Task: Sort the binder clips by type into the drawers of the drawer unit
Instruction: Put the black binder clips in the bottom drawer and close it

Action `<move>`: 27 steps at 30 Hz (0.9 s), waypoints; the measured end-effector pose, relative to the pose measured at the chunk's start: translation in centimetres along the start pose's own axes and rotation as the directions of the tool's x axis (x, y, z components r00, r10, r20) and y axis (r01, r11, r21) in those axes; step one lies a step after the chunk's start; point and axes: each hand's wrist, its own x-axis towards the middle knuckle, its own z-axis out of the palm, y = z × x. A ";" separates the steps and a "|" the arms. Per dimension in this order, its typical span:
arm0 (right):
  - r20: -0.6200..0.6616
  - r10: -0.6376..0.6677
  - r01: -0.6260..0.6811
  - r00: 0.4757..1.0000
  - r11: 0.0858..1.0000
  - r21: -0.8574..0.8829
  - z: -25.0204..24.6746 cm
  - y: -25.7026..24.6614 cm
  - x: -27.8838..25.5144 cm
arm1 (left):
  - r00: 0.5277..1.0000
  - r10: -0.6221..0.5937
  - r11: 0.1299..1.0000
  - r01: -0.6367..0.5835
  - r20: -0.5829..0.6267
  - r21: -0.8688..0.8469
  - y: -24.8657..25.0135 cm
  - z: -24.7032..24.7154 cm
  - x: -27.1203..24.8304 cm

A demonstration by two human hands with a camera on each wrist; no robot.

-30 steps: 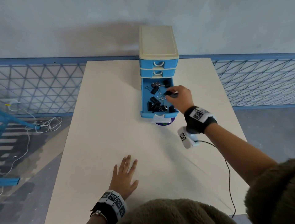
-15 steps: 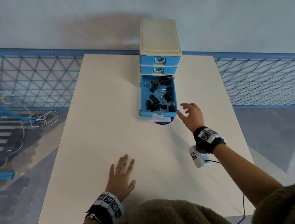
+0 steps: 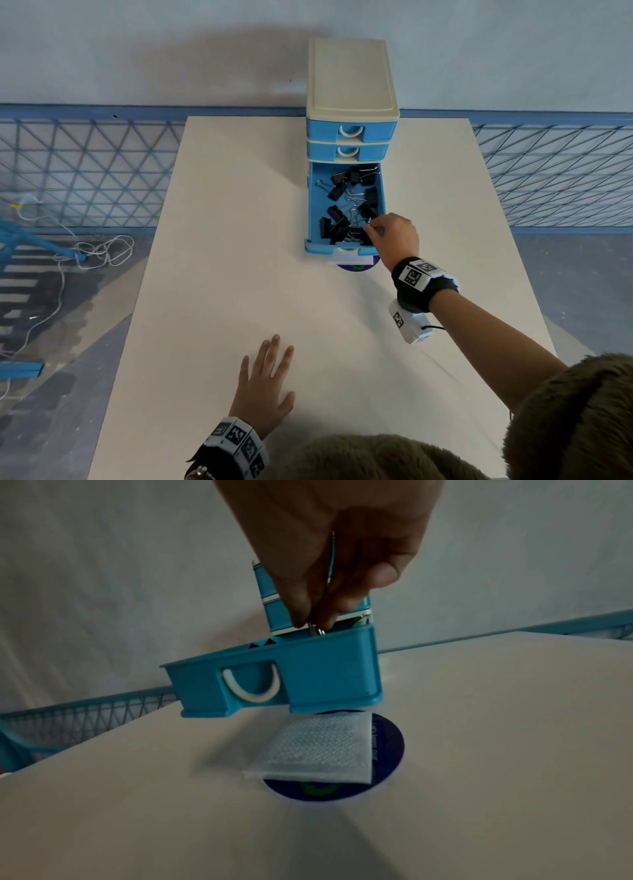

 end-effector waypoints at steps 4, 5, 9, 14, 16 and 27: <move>0.086 -0.075 0.078 0.993 0.996 -0.034 0.8 -1.1 0.8 | 1.000 -0.003 1.000 0.003 -0.007 0.019 0.0 0.0 0.1; 0.127 -0.104 0.108 0.986 0.994 -0.026 1.0 -1.2 1.0 | 1.000 -0.006 1.000 0.006 0.001 0.023 0.1 -0.1 0.1; 0.072 -0.216 0.218 0.974 0.976 -0.011 0.2 -1.1 2.1 | 0.999 -0.016 1.000 0.015 0.035 0.022 0.0 -0.3 0.0; 0.172 -0.216 0.259 0.961 0.921 -0.291 -0.4 -0.3 5.4 | 0.998 -0.028 1.000 0.028 0.062 0.011 0.1 -0.6 0.0; 0.245 -0.196 0.276 0.949 0.894 -0.353 -0.2 -0.4 6.7 | 0.998 -0.027 1.000 0.027 0.052 0.002 -0.1 -0.4 0.0; 0.394 -0.088 0.226 0.915 0.920 -0.321 2.1 -2.1 8.9 | 0.998 -0.041 0.999 0.040 0.048 0.030 0.4 -0.8 -0.1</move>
